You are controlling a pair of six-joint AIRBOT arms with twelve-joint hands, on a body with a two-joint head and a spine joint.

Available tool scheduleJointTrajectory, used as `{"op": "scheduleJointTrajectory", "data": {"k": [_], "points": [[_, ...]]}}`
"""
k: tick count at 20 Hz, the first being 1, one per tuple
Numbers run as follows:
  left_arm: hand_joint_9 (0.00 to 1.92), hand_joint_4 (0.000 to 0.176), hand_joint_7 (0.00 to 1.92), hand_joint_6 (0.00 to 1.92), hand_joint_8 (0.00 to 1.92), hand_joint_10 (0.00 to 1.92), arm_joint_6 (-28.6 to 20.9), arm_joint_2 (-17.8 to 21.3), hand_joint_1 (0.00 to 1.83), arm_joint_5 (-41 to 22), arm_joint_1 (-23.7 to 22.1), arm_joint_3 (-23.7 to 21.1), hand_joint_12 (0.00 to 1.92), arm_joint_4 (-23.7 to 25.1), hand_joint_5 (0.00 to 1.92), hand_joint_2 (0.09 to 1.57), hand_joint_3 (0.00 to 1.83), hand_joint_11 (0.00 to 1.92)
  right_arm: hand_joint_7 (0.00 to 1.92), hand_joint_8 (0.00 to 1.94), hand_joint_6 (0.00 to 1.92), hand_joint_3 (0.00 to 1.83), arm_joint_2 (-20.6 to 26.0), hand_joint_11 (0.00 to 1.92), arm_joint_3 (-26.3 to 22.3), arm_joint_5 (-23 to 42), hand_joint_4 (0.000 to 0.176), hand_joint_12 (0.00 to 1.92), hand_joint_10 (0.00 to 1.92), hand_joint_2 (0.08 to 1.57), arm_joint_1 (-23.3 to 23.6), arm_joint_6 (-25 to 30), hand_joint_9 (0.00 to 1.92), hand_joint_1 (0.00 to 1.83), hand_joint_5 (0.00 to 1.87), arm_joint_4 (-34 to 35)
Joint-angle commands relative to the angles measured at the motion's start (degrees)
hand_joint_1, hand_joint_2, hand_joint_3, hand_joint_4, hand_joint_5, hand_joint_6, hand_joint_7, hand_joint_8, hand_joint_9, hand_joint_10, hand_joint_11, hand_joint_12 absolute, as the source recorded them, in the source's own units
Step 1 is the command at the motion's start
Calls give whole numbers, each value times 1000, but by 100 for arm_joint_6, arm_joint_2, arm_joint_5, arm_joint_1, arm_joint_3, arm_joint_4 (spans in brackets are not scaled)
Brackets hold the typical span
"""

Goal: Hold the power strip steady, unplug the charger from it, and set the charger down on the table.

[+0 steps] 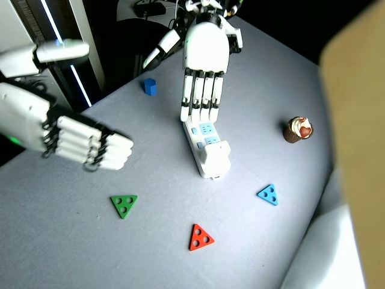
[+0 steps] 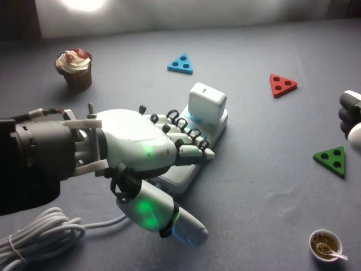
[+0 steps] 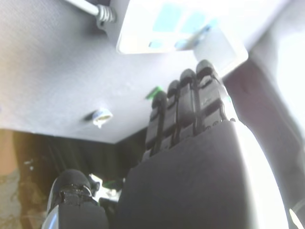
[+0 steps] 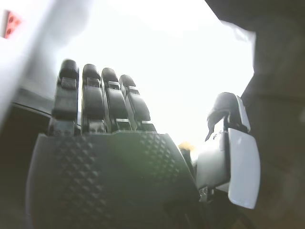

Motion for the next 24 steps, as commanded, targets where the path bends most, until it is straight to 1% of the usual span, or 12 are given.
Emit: {"op": "scheduleJointTrajectory", "data": {"k": [1, 2, 5, 7, 8, 9, 10, 11, 14, 17, 21, 24], "points": [[45, 0, 67, 9, 8, 6, -1, -32, 0, -323, -11, 37, 65, 26, 86, 923, 0, 17, 83, 4, 1, 7, -3, 73, 35, 707, 0, 144, 9, 1084, 131, -32, 115, 446, 39, -247], [46, 0, 66, 6, 7, 6, -1, -90, 0, -348, 46, 119, 64, 27, 82, 932, 3, 17, 62, 0, 0, 7, -47, 59, 85, 638, 0, 141, 2, 1090, 240, -130, 95, 510, 15, -218], [70, 0, 86, 9, 13, 13, -1, -283, 0, -504, 121, 379, 75, 58, 93, 929, 1, 43, 43, 1, 3, 0, -91, 50, 80, 579, 0, 149, 1, 1048, 340, -377, 74, 801, 7, 39], [67, 0, 90, 5, 11, 9, -1, -355, 0, -554, 145, 497, 73, 106, 89, 931, 2, 38, 56, 5, 6, 0, -175, 65, 73, 485, 0, 165, 7, 1041, 458, -666, 87, 877, 20, 291], [63, 0, 82, 3, 7, 7, -1, -397, 0, -579, 161, 556, 70, 120, 86, 933, 2, 31, 63, 6, 6, 0, -228, 66, 56, 347, 0, 169, 8, 1038, 681, -850, 93, 917, 24, 468], [63, 0, 78, 3, 4, 6, -1, -421, 0, -601, 183, 599, 72, 117, 85, 929, 0, 34, 86, 1, 0, 0, -260, 71, 19, 54, 0, 205, 2, 1014, 1031, -1115, 114, 985, 52, 761], [61, 0, 76, 4, 3, 5, -1, -443, 0, -618, 200, 638, 70, 118, 89, 934, 2, 29, 88, 0, 1, 3, -333, 25, 2, -65, 0, 339, 1, 1003, 1202, -1342, 115, 1046, 56, 1011], [59, 0, 72, 0, 1, 3, -2, -465, 0, -626, 213, 667, 73, 116, 79, 936, 3, 36, 99, 1, 2, 1, -425, 4, -4, -34, 0, 405, 1, 999, 1300, -1547, 122, 1093, 71, 1205], [55, 0, 69, 3, 1, 1, -3, -554, 0, -679, 281, 776, 66, 61, 77, 938, 3, 19, 120, 5, 0, 5, -727, 0, 69, 53, 0, 451, 6, 1009, 1481, -1913, 143, 1099, 79, 1442], [67, 0, 88, 12, 6, 4, -3, -621, 0, -729, 362, 838, 73, 54, 107, 924, 0, 36, 133, 1, 2, 1, -1055, 0, 245, -14, 0, 530, 2, 1022, 1786, -2302, 164, 1074, 105, 1922], [57, 0, 80, 3, 0, 0, -3, -712, 0, -762, 453, 881, 71, 42, 95, 932, 2, 34, 109, 0, 0, 6, -1548, 0, 668, -14, 0, 439, 0, 1057, 2206, -2785, 132, 1037, 90, 2339], [77, 0, 95, 6, 6, 8, -3, -732, 0, -803, 481, 905, 80, 42, 106, 929, 1, 58, 99, 0, 0, 1, -1927, 0, 985, -33, 0, 469, 0, 1053, 2519, -3110, 132, 1014, 97, 2460]]}}
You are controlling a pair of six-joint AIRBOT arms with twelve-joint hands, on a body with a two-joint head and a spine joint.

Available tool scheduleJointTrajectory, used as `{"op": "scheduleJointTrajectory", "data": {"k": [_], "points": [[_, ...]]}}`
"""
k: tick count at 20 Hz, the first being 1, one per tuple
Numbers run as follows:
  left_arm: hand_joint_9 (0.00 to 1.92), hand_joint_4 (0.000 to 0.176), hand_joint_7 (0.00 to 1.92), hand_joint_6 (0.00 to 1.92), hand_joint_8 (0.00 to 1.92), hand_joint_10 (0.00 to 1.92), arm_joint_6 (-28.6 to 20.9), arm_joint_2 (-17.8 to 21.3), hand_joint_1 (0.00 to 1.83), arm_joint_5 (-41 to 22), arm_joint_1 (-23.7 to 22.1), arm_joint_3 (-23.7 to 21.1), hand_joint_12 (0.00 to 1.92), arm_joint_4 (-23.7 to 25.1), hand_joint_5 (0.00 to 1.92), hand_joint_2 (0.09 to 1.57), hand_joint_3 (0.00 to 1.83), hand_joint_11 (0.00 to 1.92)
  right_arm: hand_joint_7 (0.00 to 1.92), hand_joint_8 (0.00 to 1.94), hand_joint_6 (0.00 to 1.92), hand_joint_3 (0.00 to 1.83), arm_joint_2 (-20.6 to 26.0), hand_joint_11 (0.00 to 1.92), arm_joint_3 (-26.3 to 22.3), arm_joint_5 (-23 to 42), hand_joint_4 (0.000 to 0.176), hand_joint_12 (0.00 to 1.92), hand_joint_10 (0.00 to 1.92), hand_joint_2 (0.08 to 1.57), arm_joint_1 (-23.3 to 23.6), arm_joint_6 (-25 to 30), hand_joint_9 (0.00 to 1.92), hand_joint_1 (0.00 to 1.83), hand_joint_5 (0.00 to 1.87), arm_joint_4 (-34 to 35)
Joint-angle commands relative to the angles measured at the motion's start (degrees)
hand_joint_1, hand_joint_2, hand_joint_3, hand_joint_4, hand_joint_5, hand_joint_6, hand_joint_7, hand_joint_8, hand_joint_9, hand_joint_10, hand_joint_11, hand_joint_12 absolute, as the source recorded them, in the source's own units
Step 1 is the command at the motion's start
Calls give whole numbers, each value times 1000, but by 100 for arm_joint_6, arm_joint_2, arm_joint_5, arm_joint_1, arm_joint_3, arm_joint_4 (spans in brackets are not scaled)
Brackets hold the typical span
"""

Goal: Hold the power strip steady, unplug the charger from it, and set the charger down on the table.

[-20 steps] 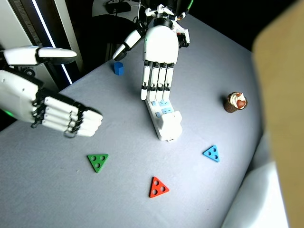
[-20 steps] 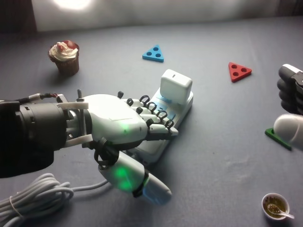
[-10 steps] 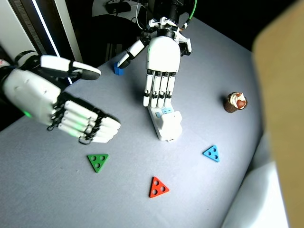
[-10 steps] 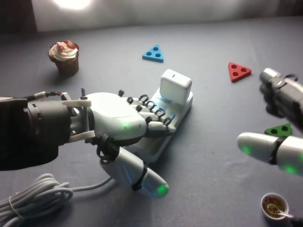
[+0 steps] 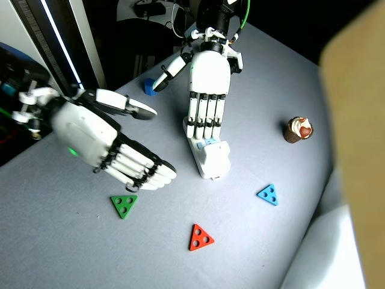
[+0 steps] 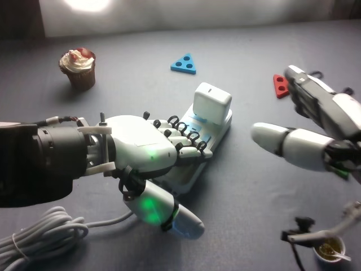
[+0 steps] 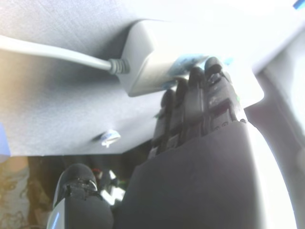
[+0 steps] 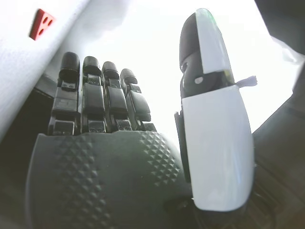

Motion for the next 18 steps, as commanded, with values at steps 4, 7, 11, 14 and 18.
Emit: {"op": "scheduleJointTrajectory", "data": {"k": [4, 7, 11, 14, 18], "points": [[88, 0, 112, 12, 11, 9, -3, -58, 0, -263, 24, -17, 87, -34, 127, 923, 0, 79, 104, 3, 5, 0, -279, 0, 285, 378, 0, 474, 4, 1052, 283, -259, 145, 1022, 93, -375], [92, 0, 114, 7, 7, 8, -3, -56, 0, -288, 24, -19, 84, -28, 125, 926, 0, 73, 106, 2, 6, 0, -441, 0, 534, 169, 0, 473, 1, 1055, 305, -395, 139, 1014, 103, -382], [61, 0, 79, 1, 0, 0, -3, -41, 0, -305, 24, -26, 68, -26, 92, 937, 4, 37, 97, 4, 3, 3, -544, 0, 876, -217, 0, 468, 3, 1080, 306, -529, 133, 972, 85, -540], [78, 0, 102, 8, 8, 7, -3, -24, 0, -307, 24, -26, 75, -24, 115, 921, 0, 58, 98, 0, 0, 1, -573, 0, 1152, -375, 0, 463, 0, 1077, 311, -530, 134, 961, 89, -796], [84, 0, 110, 9, 9, 8, -3, -12, 0, -310, 24, -22, 76, -23, 123, 919, 0, 63, 126, 8, 9, 0, -809, 0, 1558, -450, 0, 491, 5, 1062, 356, -530, 148, 1009, 104, -836]]}}
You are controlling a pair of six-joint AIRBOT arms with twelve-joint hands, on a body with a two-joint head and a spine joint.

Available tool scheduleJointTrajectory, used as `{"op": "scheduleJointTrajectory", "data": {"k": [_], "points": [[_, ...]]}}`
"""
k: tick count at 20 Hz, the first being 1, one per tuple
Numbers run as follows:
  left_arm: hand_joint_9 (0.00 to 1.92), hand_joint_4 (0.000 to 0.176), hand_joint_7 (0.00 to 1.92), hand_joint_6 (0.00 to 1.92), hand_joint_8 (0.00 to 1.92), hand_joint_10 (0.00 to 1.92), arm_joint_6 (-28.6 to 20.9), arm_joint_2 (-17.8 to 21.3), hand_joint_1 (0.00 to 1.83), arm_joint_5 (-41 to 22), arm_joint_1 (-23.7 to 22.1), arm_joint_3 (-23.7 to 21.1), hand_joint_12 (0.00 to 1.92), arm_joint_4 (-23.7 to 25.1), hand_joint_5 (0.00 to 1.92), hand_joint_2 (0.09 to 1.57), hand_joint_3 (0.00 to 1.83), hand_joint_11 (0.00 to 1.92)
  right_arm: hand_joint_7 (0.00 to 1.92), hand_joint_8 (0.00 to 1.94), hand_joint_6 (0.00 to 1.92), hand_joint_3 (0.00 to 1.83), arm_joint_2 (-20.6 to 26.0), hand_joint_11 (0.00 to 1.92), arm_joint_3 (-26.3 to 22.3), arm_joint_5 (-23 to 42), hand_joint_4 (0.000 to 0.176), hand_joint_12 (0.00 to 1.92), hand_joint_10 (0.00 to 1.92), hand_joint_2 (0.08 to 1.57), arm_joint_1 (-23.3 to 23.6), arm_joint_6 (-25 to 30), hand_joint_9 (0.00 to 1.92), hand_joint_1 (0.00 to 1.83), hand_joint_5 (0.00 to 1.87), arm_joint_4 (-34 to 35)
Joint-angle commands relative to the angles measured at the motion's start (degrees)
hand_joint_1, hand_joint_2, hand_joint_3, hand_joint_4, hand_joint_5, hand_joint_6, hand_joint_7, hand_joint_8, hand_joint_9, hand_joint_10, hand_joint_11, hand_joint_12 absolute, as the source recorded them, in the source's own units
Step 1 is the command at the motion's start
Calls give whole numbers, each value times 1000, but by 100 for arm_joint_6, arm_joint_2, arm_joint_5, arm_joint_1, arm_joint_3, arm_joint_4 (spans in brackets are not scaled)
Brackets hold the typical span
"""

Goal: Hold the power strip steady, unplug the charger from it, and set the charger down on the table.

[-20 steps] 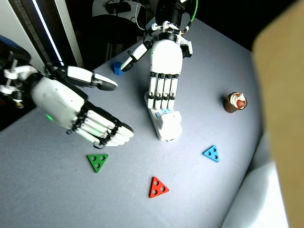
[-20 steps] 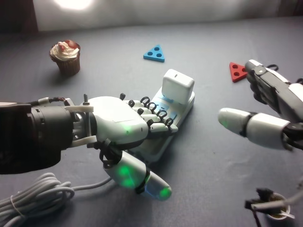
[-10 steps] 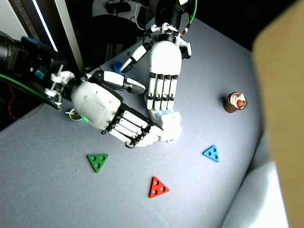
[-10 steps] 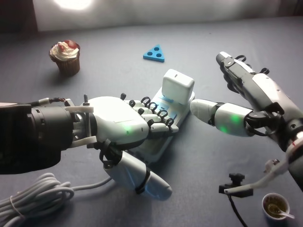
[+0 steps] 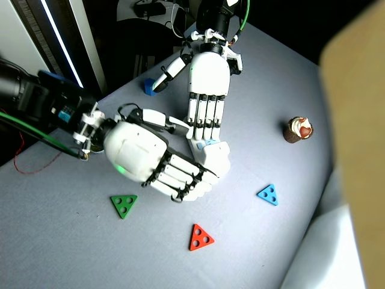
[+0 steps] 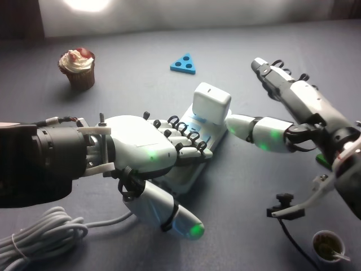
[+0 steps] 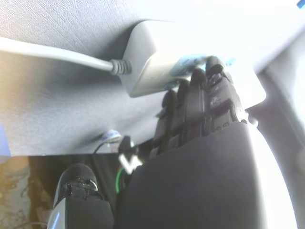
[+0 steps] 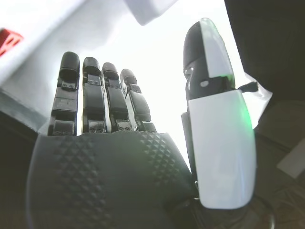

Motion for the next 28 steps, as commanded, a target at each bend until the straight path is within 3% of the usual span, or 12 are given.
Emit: {"op": "scheduleJointTrajectory", "data": {"k": [1, 11, 15, 19, 25, 28], "points": [[90, 0, 117, 9, 10, 10, -6, -24, 0, -264, 2, -22, 78, -27, 126, 922, 0, 68, 133, 7, 7, 0, 15, 0, 54, 448, 0, 504, 4, 1058, 99, 45, 151, 1012, 109, -368], [112, 0, 128, 6, 4, 8, -22, -20, 0, -281, 11, -30, 80, -38, 141, 905, 0, 92, 124, 0, 0, 2, -471, 0, 499, 353, 0, 469, 0, 1083, 223, 45, 150, 960, 93, -368], [112, 0, 126, 1, 1, 5, -31, -14, 0, -283, 16, -24, 79, -43, 120, 910, 0, 97, 126, 2, 2, 3, -722, 0, 887, 260, 0, 447, 1, 1093, 260, 45, 149, 960, 103, -369], [91, 0, 112, 3, 6, 7, -34, -11, 0, -284, 14, -5, 74, -44, 122, 934, 7, 87, 164, 5, 3, 4, -836, 0, 1094, 179, 0, 513, 6, 1111, 354, 45, 183, 926, 137, -370], [74, 0, 93, 0, 0, 0, -59, -15, 0, -288, 14, 7, 64, -45, 118, 921, 0, 64, 162, 0, 2, 3, -880, 0, 1068, 36, 0, 533, 0, 1112, 418, 44, 184, 896, 137, -370], [85, 0, 100, 0, 2, 4, -69, -15, 0, -298, 15, 6, 63, -45, 120, 914, 0, 62, 250, 7, 5, 0, -921, 13, 1088, -17, 0, 647, 7, 1118, 418, 44, 248, 885, 213, -370]]}}
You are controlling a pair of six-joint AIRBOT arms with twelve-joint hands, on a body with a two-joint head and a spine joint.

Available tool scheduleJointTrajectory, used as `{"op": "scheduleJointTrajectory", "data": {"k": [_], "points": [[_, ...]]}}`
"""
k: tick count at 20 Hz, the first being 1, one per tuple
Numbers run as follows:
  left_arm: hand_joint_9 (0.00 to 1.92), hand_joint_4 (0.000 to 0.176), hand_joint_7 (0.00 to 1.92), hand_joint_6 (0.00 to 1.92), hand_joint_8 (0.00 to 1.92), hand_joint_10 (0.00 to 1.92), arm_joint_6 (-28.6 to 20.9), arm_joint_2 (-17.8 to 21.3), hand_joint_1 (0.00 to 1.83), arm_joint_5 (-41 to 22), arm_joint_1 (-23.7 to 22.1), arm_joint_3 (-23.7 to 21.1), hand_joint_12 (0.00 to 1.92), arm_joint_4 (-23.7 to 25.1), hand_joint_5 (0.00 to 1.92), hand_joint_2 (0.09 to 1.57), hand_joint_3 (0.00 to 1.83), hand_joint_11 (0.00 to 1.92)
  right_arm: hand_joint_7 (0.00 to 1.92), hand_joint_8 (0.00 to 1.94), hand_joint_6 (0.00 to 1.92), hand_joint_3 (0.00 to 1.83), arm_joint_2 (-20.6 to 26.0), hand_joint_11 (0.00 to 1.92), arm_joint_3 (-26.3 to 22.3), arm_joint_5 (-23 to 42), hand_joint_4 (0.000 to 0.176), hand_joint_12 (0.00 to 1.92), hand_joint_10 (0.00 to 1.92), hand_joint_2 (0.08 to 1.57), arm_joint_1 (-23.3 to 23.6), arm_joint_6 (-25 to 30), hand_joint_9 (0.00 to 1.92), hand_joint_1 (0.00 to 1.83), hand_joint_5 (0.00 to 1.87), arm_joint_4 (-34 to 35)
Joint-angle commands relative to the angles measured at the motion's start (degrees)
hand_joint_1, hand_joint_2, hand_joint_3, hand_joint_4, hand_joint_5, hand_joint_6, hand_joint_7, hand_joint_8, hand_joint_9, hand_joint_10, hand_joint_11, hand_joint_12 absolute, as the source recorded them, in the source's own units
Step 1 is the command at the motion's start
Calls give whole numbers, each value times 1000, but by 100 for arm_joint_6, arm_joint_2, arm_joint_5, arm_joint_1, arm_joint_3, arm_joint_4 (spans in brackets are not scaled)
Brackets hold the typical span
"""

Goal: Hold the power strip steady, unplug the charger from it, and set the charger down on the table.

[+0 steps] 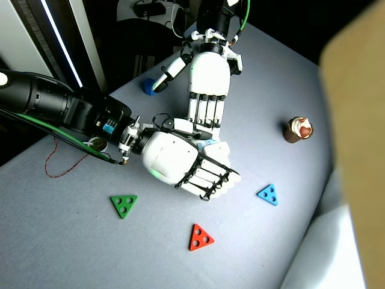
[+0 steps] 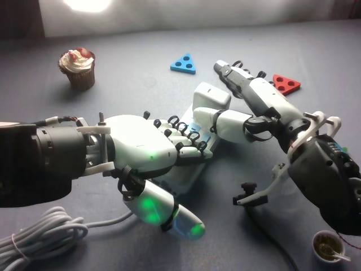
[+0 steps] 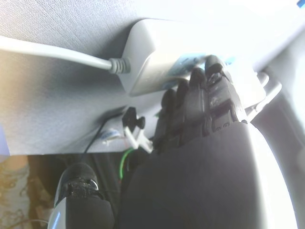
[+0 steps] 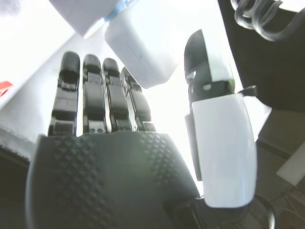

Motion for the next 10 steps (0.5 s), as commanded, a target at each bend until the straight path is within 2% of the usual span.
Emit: {"op": "scheduleJointTrajectory", "data": {"k": [1, 6, 10], "points": [[84, 0, 94, 0, 0, 3, -29, -26, 0, -265, 8, 2, 64, -43, 116, 916, 0, 63, 254, 7, 2, 3, 19, 9, 32, 469, 0, 651, 6, 1127, 65, 53, 250, 871, 209, -302], [89, 0, 109, 4, 4, 3, -35, -24, 0, -268, 7, 3, 69, -44, 130, 930, 4, 75, 276, 3, 3, 0, -113, 22, 198, 413, 0, 685, 3, 1121, 81, 51, 284, 891, 236, -303], [83, 0, 105, 3, 1, 0, -35, -23, 0, -274, 9, 0, 68, -44, 131, 923, 0, 74, 495, 11, 14, 1, -166, 214, 284, 413, 0, 742, 12, 1075, 85, 51, 502, 988, 471, -303]]}}
